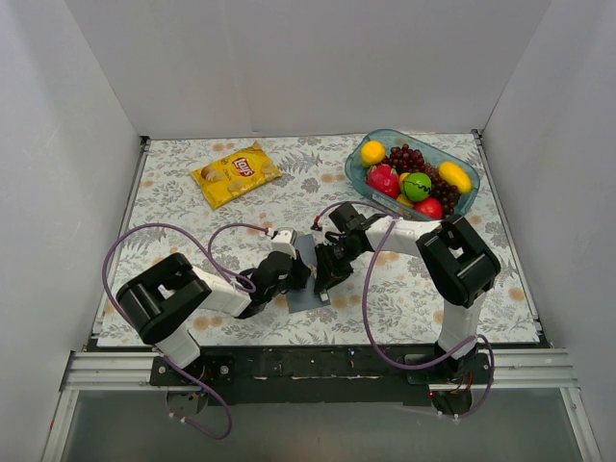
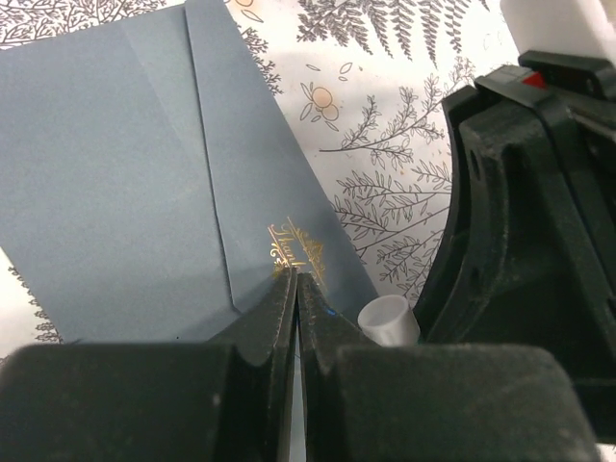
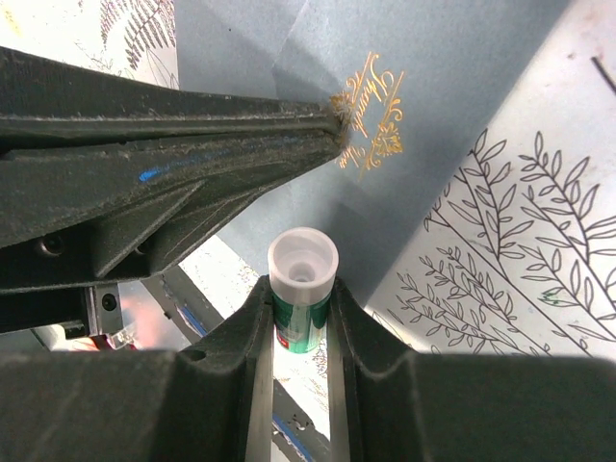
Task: Place the letter into the envelope and seal it
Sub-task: Seal the envelope at the center of the board.
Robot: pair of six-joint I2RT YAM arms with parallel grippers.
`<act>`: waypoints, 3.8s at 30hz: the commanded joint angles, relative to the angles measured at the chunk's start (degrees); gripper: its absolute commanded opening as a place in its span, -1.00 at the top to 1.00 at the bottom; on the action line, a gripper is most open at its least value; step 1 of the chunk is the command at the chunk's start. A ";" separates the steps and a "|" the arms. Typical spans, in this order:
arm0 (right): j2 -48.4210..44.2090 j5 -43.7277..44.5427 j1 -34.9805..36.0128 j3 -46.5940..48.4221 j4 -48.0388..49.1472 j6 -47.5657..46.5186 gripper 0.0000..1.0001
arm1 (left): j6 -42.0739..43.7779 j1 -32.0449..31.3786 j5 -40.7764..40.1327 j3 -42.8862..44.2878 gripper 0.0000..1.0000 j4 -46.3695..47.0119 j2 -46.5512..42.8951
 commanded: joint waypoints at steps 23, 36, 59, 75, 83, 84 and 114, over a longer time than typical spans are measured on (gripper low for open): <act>1.92 4.07 0.16 0.36 -2.98 -2.55 0.97 | 11.41 5.80 8.95 -1.93 1.00 8.15 -0.38; 1.57 3.90 0.16 -0.61 -2.36 -2.81 0.97 | 13.00 8.62 15.80 0.19 1.00 10.17 2.96; 1.39 3.37 -0.19 -1.58 -2.19 -3.16 0.97 | 10.45 8.53 11.68 -0.25 1.00 8.16 4.63; 1.65 3.19 -0.11 -2.28 -2.01 -3.25 0.97 | 12.82 12.40 13.51 5.29 1.00 7.27 9.20; 1.83 3.28 -0.19 -2.02 -2.01 -3.25 0.97 | 13.26 12.31 18.09 3.27 1.00 8.15 7.89; 1.83 3.19 -0.11 -2.02 -2.01 -3.25 0.97 | 13.35 12.23 17.91 2.83 1.00 7.98 7.71; 1.74 2.84 -0.46 -1.66 -2.01 -3.34 0.97 | 9.58 5.81 10.71 -3.58 1.00 0.51 4.90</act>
